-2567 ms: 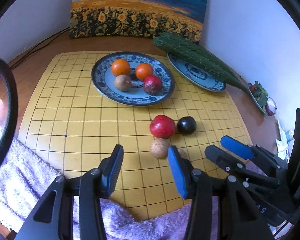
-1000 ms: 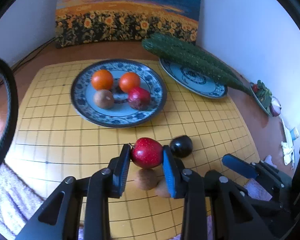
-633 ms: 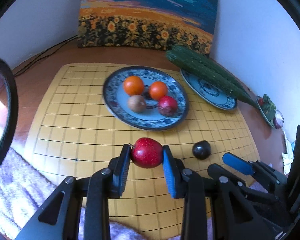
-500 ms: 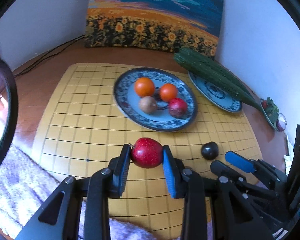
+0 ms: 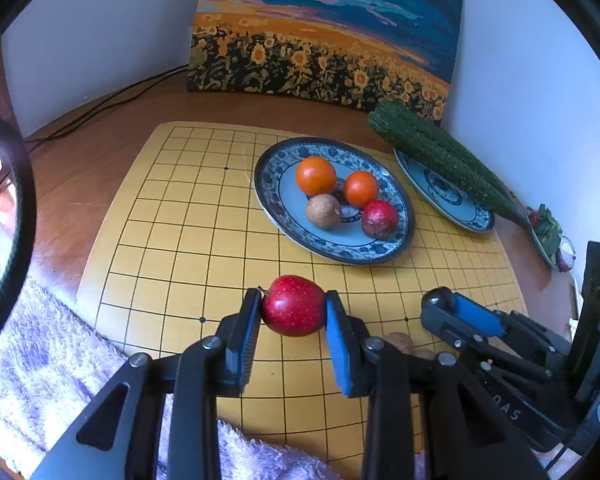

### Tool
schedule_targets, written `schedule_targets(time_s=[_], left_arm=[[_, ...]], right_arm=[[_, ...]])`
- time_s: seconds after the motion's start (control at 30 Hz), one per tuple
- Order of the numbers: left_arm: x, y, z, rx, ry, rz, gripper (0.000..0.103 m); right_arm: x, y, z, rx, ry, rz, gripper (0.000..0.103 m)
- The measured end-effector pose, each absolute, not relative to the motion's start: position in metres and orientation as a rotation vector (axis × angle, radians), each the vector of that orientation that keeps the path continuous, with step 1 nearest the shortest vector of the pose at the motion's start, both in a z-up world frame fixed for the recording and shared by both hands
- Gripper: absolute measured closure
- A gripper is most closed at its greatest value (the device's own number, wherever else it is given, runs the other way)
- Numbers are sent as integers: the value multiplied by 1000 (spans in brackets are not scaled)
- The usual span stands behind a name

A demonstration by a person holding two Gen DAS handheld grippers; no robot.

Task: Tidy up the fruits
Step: 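Grasp the red apple with the left tool while the right tool grasps the black plum, then carry the apple and plum onto the fruit plate and open both tools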

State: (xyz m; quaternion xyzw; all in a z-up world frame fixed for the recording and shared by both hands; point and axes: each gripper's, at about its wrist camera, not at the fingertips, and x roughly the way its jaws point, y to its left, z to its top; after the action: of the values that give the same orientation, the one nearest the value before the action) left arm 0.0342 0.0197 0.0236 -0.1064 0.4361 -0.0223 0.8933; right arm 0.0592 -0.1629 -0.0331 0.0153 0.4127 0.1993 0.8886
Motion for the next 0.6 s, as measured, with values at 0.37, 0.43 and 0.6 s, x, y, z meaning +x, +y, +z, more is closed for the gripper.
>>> schedule_targets(time_s=[0.37,0.43,0.6], left_arm=[[41,17,27,-181,908,-88,70],[43,15,26,-165,914,-90,70],[46,11,32,-163,897,-92,70]], right_arm=[[59,-159,-34,23,848,392,73],[59,-162,-33,50,849,403,73],[62,-164,-21,47,833,417,73]])
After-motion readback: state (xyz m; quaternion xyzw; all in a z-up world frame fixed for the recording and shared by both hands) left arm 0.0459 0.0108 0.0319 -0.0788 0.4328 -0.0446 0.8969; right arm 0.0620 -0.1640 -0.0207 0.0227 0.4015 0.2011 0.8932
